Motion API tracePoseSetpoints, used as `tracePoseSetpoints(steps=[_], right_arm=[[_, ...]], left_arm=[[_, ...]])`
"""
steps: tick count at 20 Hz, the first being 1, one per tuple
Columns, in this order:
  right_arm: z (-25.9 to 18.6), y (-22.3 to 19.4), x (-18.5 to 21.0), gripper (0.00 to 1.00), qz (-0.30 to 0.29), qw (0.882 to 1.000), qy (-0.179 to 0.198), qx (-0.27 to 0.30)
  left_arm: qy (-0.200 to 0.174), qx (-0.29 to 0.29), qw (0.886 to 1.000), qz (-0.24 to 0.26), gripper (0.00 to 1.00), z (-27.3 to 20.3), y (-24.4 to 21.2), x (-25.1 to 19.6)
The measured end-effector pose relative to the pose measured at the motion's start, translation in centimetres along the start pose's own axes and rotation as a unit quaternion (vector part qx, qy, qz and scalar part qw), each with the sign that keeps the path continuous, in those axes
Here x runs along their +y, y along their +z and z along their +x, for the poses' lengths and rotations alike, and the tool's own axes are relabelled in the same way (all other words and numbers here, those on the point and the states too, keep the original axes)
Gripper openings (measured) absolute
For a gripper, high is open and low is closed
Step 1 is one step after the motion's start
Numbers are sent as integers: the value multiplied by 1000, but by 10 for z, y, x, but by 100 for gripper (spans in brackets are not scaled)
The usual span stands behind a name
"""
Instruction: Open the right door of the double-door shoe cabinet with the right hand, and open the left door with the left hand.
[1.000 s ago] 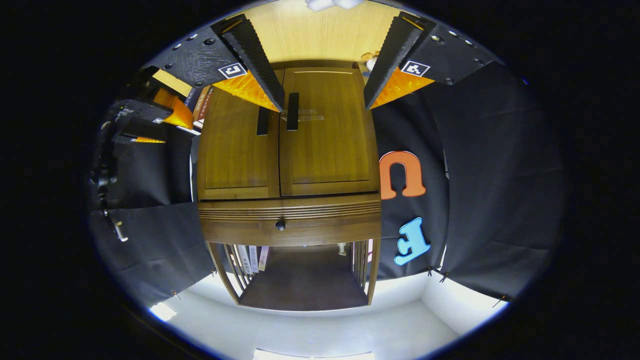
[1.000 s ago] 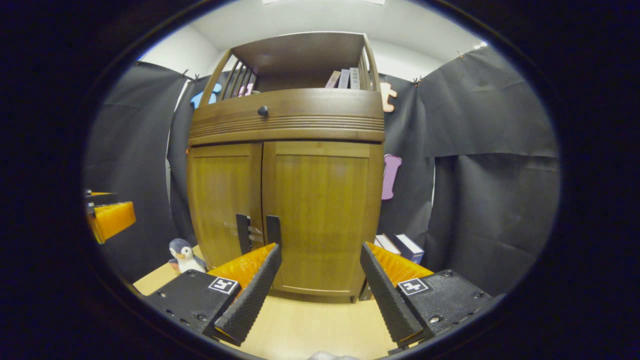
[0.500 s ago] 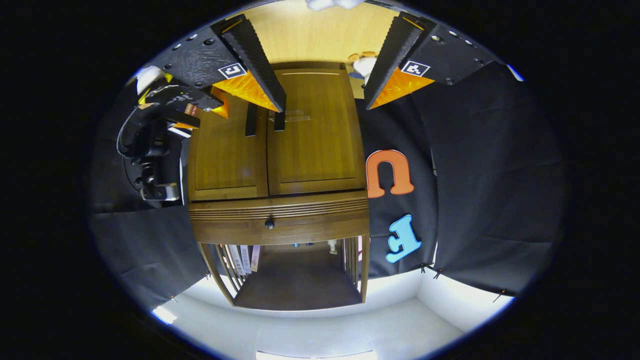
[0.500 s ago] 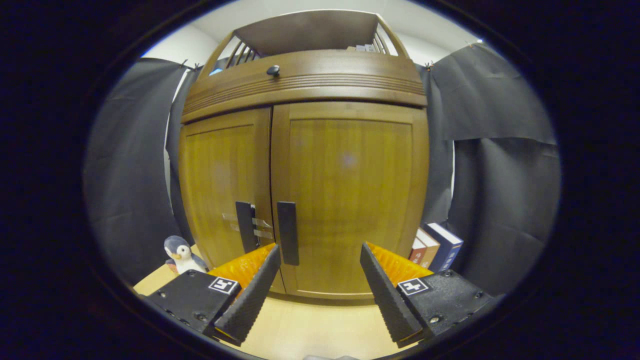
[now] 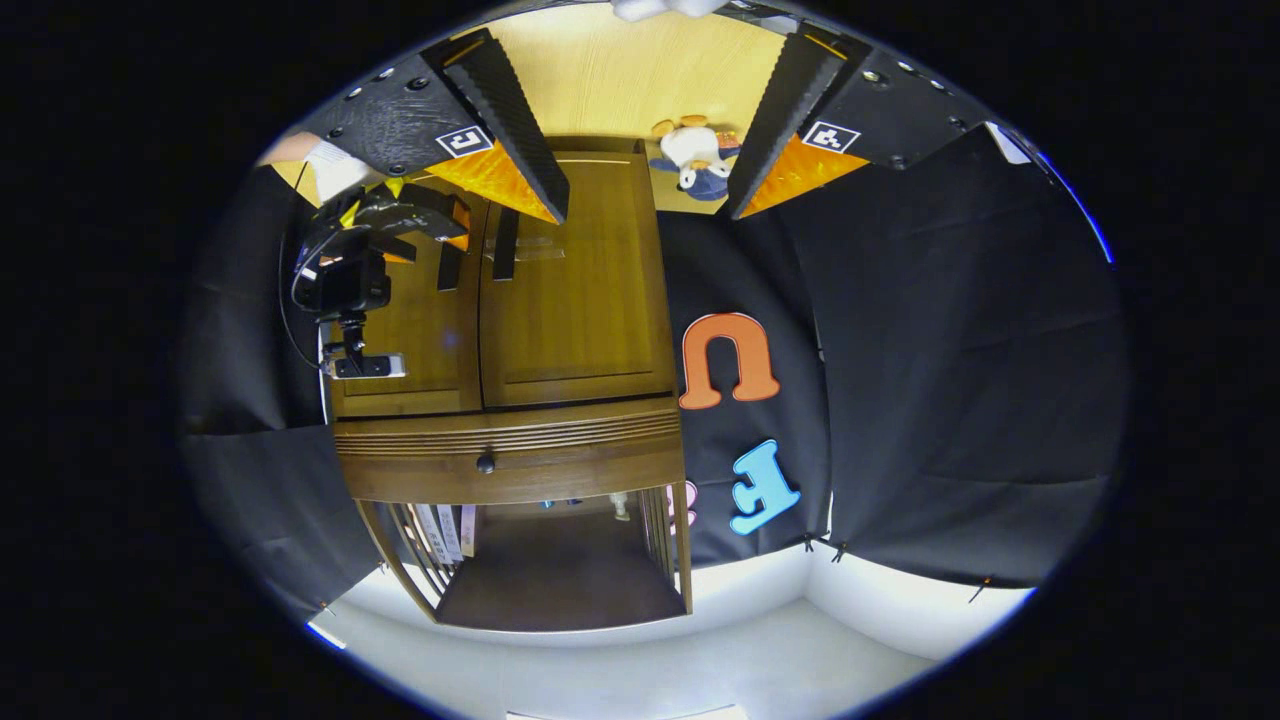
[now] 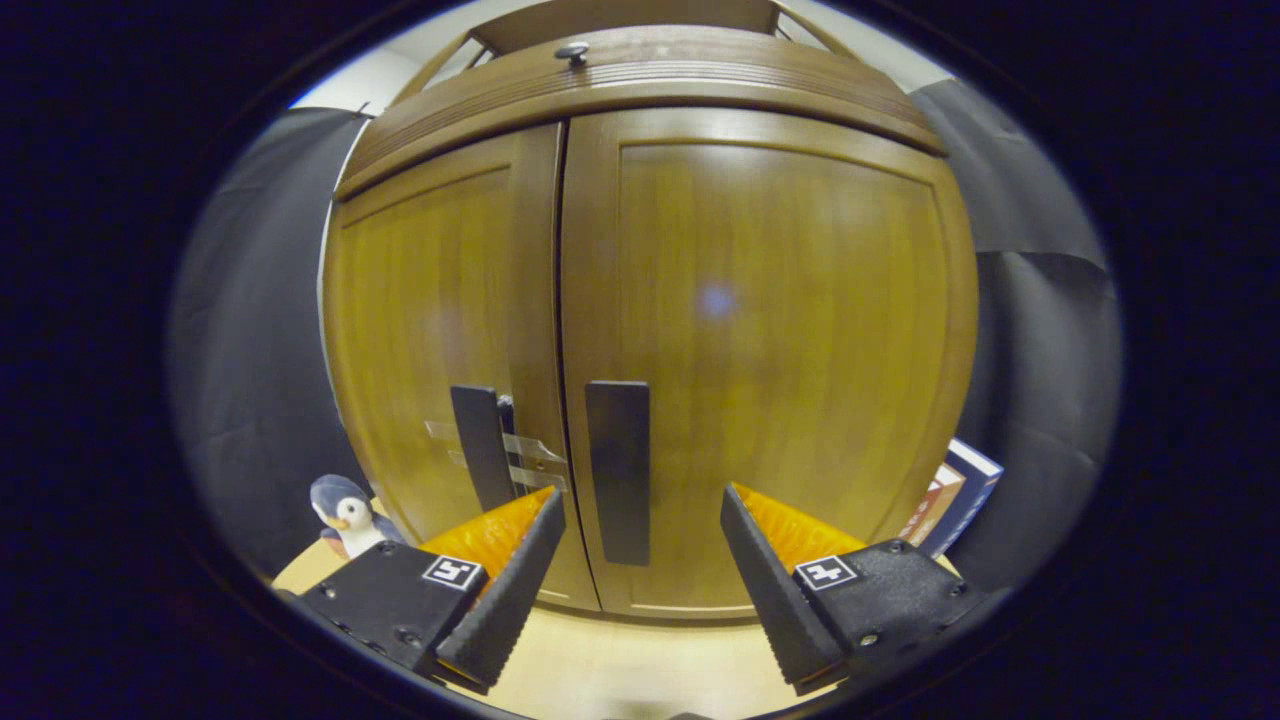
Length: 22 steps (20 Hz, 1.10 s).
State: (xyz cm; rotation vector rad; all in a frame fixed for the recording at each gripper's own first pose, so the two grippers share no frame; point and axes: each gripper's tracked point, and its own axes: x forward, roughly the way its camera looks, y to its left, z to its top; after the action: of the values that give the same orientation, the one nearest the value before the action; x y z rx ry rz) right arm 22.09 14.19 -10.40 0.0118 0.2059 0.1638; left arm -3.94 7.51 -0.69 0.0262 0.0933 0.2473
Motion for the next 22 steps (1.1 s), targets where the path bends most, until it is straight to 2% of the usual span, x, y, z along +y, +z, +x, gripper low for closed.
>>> tracePoseSetpoints(steps=[5, 6, 8, 9, 12, 17, 19, 22], right_arm=[[30, 1, 7, 86, 15, 1000, -4, 14], [33, 1, 7, 80, 16, 1000, -4, 16], [35, 0, 5, 70, 26, 999, -11, 20], [37, 0, 4, 67, 26, 999, -14, 20], [36, -1, 7, 40, 21, 1000, -16, 18], [38, -3, 6, 36, 10, 999, -43, 19], [36, -3, 6, 36, 0, 999, -39, 20], [31, -4, 6, 32, 0, 999, -18, 31]], left_arm=[[8, 6, 1000, 3, 96, 3, -4, 5], [8, 7, 1000, 2, 100, 2, -3, 5], [11, 7, 1000, 5, 96, 1, -5, 7], [13, 7, 1000, 6, 100, 0, -6, 9], [13, 13, 1000, 5, 96, 1, -10, 11], [7, 10, 1000, -10, 96, -5, -12, 10], [5, 6, 1000, -15, 96, -7, -12, 11], [-2, -3, 1000, -21, 96, -12, -8, 8]])
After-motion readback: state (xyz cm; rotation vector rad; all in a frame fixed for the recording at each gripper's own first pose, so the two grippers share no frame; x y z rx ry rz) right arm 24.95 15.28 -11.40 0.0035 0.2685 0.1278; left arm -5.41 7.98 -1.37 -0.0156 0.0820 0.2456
